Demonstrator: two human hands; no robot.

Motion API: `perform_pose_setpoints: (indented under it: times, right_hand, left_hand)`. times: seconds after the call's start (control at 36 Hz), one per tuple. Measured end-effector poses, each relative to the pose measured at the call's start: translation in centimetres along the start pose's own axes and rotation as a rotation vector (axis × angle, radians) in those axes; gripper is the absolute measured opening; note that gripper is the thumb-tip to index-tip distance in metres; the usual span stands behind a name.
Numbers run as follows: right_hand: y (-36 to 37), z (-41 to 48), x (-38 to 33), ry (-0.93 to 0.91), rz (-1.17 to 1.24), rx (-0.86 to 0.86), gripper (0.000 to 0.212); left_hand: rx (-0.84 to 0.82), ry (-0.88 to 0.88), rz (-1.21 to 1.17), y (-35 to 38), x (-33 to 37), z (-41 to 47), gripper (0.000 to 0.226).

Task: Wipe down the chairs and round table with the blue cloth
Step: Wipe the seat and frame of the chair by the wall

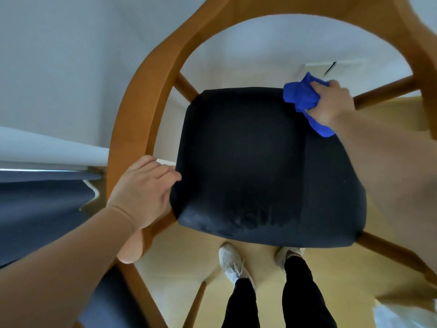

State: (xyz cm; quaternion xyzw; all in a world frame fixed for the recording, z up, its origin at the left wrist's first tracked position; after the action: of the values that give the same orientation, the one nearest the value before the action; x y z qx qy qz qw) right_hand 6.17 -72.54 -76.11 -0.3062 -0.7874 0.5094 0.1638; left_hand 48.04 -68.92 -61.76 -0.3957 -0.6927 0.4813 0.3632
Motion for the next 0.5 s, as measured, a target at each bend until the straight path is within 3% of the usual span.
perform_pose_setpoints:
  times: [0.22, 0.36, 0.5]
  right_hand:
    - [1.3, -2.7, 0.6, 0.038, -0.022, -0.058, 0.057]
    - [2.8, -6.4, 1.5, 0.063, -0.030, -0.079, 0.058]
    - [5.6, -11.9, 3.4, 0.084, -0.030, -0.105, 0.070]
  left_hand:
    - [0.010, -0.007, 0.009, -0.2, 0.0, 0.0, 0.039]
    - [0.021, -0.034, 0.005, -0.1, -0.2, -0.1, 0.027]
    - [0.012, -0.038, 0.012, -0.1, -0.2, -0.2, 0.025]
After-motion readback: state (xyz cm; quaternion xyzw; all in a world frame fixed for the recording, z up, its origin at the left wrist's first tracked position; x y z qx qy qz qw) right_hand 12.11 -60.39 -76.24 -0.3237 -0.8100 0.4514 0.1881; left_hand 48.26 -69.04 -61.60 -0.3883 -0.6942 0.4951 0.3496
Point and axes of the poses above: each hand's wrist, its own z-axis towards the middle knuckle, its own y-axis out of the palm, x = y × z, the point moved 7 cm from there along z, towards the middle knuckle, and after that the axes turned 14 degrees about y, right-handed, at the moved point
